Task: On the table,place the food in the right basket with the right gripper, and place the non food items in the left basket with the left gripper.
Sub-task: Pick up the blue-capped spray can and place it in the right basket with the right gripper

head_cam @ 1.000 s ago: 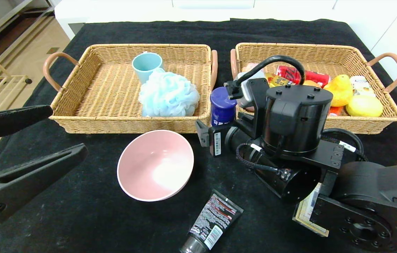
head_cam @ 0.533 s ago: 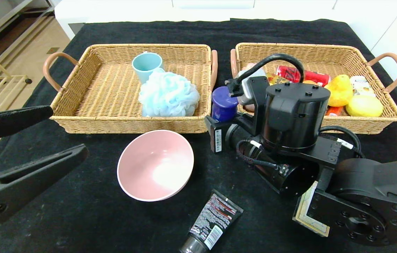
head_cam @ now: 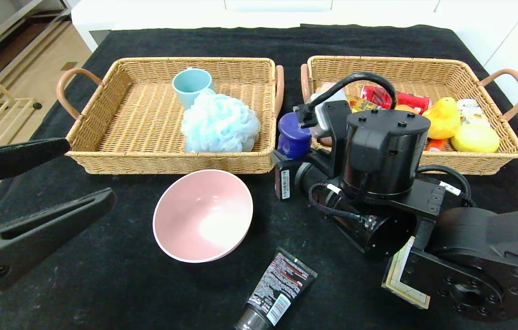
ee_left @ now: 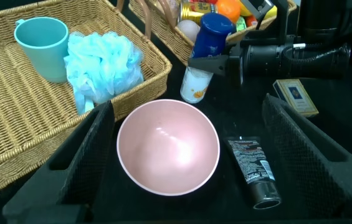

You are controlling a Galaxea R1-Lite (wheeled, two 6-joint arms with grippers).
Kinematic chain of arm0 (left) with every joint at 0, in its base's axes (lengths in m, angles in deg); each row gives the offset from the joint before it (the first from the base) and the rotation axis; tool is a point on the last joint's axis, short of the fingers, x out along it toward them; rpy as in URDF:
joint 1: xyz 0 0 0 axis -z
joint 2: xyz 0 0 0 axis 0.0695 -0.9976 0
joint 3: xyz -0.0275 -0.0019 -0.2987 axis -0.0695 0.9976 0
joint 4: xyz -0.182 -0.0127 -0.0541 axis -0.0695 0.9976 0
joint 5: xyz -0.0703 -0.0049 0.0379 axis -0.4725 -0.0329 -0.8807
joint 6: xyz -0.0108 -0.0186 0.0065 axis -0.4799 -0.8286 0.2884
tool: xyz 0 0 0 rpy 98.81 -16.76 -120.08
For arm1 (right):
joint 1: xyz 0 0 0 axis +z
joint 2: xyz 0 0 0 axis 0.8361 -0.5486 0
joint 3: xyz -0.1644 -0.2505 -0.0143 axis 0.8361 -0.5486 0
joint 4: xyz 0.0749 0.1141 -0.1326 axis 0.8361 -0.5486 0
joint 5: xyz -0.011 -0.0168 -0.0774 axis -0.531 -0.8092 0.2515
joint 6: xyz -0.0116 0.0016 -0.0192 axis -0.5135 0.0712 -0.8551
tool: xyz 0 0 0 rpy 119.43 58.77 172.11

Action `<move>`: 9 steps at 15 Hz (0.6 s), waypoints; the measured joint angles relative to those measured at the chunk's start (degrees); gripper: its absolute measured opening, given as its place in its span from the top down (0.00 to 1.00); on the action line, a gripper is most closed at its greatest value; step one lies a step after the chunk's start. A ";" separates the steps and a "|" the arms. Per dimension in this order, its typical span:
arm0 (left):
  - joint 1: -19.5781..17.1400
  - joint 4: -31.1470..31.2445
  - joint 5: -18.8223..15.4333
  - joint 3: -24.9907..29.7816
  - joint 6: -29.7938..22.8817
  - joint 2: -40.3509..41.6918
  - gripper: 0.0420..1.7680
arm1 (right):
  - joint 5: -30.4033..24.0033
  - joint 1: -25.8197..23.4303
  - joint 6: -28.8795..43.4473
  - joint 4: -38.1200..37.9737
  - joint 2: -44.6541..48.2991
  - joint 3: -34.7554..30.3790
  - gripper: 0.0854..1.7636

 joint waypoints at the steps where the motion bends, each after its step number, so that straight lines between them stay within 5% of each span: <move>1: 0.00 0.01 0.00 0.00 0.01 -0.01 0.03 | -0.04 0.00 -0.22 0.00 -0.02 -0.02 0.55; 9: 0.02 0.04 0.00 0.00 0.01 -0.30 0.03 | -0.15 0.63 -0.16 -5.38 5.32 0.83 0.55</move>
